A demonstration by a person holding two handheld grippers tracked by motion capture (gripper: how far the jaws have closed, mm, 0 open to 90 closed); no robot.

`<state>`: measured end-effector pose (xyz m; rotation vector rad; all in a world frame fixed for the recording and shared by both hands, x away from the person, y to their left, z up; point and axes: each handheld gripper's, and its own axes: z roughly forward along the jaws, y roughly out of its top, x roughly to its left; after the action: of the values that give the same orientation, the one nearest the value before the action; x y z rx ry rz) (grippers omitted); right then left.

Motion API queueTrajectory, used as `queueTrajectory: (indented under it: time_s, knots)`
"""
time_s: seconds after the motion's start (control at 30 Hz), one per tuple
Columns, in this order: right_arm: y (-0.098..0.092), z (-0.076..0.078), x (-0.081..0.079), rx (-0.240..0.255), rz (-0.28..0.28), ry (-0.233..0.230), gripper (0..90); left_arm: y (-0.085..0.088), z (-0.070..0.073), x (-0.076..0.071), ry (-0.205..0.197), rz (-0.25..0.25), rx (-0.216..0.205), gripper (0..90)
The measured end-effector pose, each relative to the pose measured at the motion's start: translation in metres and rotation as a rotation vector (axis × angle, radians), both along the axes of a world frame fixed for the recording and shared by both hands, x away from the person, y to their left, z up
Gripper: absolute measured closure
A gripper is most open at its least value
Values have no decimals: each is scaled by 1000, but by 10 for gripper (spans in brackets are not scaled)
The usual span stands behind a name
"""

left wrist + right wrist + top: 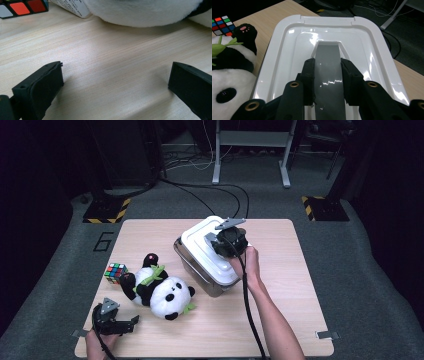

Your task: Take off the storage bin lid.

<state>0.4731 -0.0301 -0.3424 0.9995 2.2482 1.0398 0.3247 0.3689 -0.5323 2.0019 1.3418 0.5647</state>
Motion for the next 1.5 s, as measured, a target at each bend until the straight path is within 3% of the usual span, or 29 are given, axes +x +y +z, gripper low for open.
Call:
queueTrajectory:
  time_s: [0.7, 1.5]
  knots:
    - [-37, 7, -1, 19, -47, -32, 665, 0, 0, 0, -5, 12, 1, 4]
    - [-92, 3, -1, 64, -164, -24, 665, 1, 0, 0, -8, 27, -2, 23]
